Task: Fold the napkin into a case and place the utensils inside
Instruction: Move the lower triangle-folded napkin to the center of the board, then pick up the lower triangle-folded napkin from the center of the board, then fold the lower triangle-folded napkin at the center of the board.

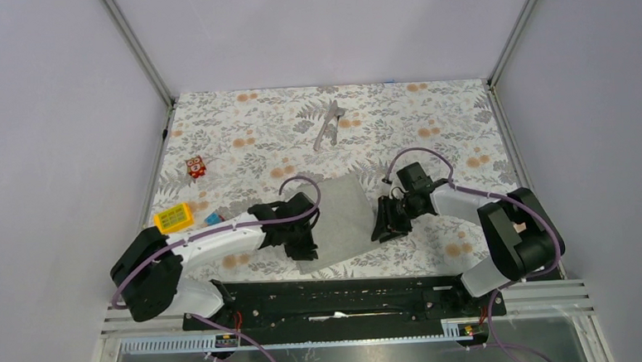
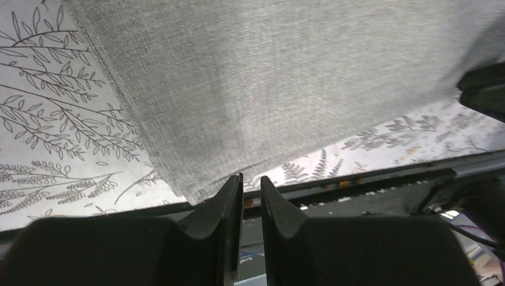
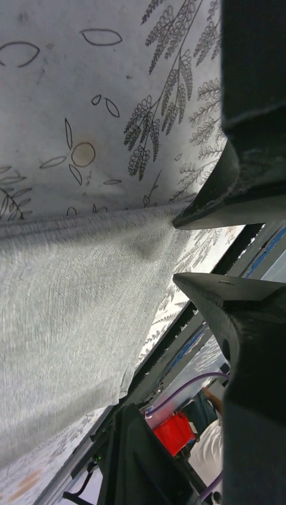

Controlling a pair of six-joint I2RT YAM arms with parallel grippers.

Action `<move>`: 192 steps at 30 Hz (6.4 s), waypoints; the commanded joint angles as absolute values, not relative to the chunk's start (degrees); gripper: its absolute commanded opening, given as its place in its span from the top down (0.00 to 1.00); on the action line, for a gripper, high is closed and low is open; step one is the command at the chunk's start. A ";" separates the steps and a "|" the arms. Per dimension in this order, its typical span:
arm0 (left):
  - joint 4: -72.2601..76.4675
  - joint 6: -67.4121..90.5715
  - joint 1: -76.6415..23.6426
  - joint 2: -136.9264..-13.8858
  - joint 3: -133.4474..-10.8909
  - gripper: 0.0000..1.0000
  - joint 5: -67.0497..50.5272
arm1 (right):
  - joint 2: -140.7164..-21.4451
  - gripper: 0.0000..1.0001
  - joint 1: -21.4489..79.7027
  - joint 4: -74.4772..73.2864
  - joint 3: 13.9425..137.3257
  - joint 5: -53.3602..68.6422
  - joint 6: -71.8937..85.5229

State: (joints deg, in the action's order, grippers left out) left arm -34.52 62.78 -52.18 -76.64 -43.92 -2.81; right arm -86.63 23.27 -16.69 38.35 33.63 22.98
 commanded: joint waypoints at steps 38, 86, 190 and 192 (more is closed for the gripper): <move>-40.57 34.63 -3.43 -63.07 -54.86 0.24 -20.05 | -105.73 0.26 65.50 -43.40 77.77 -2.16 30.47; -20.32 46.63 -11.94 -61.43 -34.41 0.01 -26.11 | -94.04 1.00 59.12 -9.09 55.96 15.34 35.10; -1.54 57.14 -31.29 -107.66 -61.80 1.00 -17.84 | -83.16 0.35 35.57 -9.97 43.86 21.28 21.09; -1.52 57.12 -31.29 -107.74 -61.94 1.00 -18.05 | -85.36 0.36 35.51 -8.85 45.17 20.97 21.00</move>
State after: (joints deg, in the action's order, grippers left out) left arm -3.31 58.24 -31.16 -107.66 -59.99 -17.41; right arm -81.52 35.83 -9.37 41.43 23.18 23.99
